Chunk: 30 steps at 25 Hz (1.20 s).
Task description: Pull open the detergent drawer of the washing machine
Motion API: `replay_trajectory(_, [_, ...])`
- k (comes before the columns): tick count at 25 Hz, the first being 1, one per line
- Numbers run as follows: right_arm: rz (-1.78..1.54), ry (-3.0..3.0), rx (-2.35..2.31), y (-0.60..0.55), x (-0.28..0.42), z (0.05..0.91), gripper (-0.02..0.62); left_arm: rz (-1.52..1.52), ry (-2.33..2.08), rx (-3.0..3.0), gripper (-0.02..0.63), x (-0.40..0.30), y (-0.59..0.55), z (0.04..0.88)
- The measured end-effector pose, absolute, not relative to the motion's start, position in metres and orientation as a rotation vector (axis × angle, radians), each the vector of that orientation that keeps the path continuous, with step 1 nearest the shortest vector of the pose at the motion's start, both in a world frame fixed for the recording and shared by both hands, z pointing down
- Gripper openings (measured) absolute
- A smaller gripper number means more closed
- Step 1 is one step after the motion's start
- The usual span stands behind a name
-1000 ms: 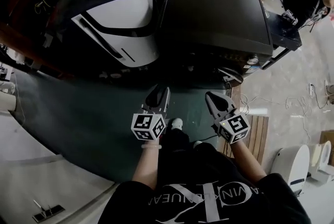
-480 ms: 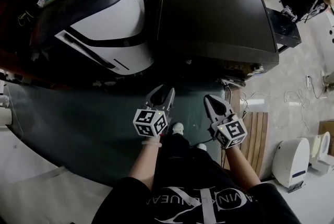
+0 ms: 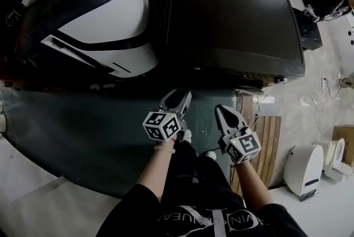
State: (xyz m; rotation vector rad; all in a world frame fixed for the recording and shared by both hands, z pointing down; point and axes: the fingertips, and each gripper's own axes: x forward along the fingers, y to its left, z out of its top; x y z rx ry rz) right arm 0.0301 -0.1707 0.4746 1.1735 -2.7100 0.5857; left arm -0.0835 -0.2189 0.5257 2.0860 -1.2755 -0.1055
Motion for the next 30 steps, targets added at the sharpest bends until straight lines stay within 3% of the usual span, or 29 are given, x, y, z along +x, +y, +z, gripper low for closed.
replay_trajectory(18, [0.749, -2.671, 1.186, -0.191, 0.012, 0.537, 0.014, -0.637, -1.087, 2.055, 0.13, -0.081, -0.265, 0.552])
replay_trajectory(30, [0.765, -2.608, 1.143, -0.183, 0.013, 0.566, 0.014, -0.79, -1.007, 2.016, 0.146, -0.079, -0.276, 0.554])
